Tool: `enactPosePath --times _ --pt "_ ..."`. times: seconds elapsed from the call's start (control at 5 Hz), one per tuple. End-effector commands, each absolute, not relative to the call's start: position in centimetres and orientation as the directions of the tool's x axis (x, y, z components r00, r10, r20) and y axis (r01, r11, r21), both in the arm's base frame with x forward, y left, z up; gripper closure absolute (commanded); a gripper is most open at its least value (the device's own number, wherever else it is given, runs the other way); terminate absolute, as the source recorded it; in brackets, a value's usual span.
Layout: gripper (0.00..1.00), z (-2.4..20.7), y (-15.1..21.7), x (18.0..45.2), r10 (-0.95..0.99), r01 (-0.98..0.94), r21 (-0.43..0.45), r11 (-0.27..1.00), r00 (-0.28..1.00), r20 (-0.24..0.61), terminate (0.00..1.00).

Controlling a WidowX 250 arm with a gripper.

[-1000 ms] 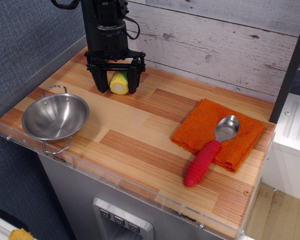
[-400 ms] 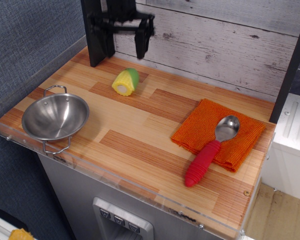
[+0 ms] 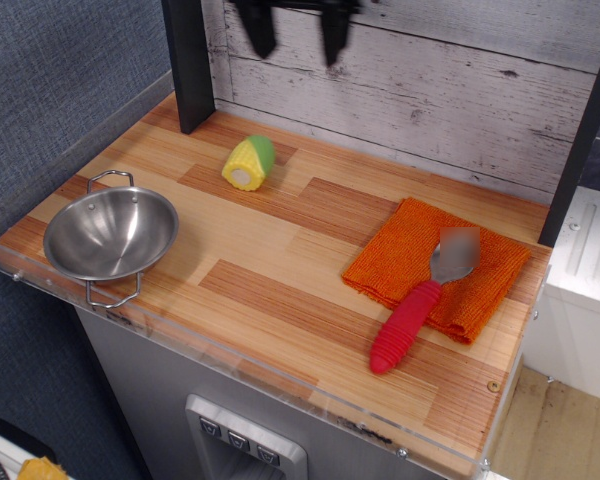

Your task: Place the salt bottle on the far edge of the table

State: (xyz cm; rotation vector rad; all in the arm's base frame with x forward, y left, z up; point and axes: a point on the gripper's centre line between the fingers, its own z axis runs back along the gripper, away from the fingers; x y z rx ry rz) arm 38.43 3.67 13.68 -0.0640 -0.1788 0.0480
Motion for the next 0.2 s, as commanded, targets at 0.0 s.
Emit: enactPosePath --times 0.0 --pt "0.0 16.43 -2.22 36.57 -0.276 0.294 -0.019 0.956 0.914 0.297 1.0"
